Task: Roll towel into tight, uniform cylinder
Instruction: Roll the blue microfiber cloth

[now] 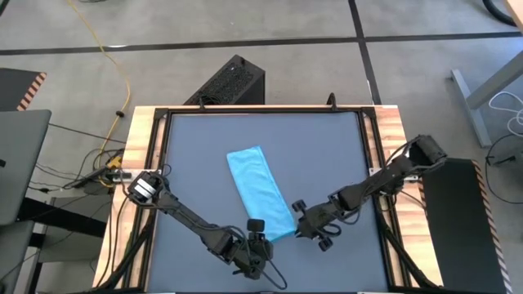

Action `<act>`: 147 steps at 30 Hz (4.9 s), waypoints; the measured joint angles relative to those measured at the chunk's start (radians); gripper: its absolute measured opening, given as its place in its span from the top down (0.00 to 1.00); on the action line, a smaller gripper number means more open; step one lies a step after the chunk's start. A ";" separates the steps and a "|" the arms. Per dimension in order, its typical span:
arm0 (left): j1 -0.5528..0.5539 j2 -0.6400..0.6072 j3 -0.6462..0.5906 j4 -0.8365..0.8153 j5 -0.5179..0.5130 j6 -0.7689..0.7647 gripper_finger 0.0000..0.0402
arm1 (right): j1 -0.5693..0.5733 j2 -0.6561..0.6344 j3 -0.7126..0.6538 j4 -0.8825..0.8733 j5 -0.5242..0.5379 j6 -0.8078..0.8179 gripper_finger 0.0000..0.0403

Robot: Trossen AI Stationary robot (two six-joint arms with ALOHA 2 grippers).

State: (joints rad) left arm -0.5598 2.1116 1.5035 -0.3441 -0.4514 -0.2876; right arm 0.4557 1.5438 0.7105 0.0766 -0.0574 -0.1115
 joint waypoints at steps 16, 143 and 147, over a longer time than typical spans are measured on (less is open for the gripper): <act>0.014 0.004 -0.038 -0.010 0.038 -0.045 0.66 | 0.002 0.071 0.027 0.014 0.010 -0.062 0.64; -0.041 0.159 -0.185 0.753 0.142 -0.455 1.00 | -0.182 0.121 0.018 -0.202 -0.533 0.992 0.95; -0.073 0.158 -0.224 0.834 0.042 -0.558 1.00 | -0.174 0.129 0.019 -0.204 -0.482 1.028 0.95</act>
State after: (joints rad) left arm -0.6330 2.2700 1.2800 0.4897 -0.4095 -0.8454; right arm 0.2819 1.6728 0.7294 -0.1274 -0.5398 0.9167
